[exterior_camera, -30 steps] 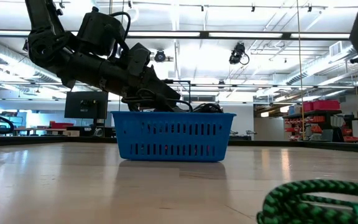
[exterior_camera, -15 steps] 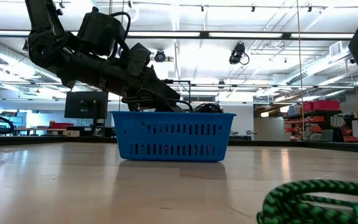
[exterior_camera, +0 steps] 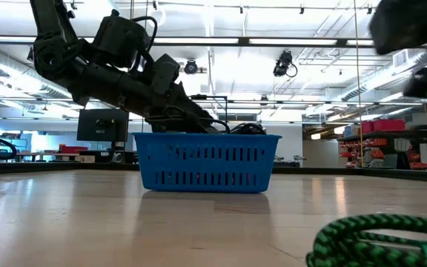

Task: Pick & Place USB Port
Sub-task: Put the black charger cable into the blue bin

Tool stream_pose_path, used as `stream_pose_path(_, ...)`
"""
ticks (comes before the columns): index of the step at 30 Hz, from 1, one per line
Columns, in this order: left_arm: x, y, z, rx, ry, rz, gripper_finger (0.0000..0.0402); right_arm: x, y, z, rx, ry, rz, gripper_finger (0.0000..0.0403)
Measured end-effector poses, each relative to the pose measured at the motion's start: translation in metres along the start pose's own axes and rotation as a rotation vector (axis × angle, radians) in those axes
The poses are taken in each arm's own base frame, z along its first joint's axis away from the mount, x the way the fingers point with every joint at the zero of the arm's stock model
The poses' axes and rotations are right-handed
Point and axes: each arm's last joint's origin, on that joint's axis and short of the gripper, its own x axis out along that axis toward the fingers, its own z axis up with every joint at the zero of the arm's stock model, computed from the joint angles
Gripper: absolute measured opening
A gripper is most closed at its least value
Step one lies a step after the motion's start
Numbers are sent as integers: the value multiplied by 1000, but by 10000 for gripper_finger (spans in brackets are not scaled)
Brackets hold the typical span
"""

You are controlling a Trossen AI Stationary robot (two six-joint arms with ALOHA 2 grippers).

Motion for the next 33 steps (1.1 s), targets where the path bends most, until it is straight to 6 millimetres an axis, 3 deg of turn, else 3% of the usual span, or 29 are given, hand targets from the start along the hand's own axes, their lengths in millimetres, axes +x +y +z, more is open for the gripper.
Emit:
stream_pose_path(8, 0, 1, 0, 0, 3, 13, 190, -46, -32, 43, -38, -348, -18, 8)
stream_pose_path(14, 0, 1, 0, -1, -3, 19, 190, -54, -40, 86, -152, -580, 81, 8)
stream_pose_path(25, 0, 1, 1, -5, -12, 20, 190, -29, -72, 137, -222, -700, 70, 6)
stream_pose_path(33, 0, 1, 1, -5, -15, 30, 190, -1, -80, 150, -249, -658, 147, 6)
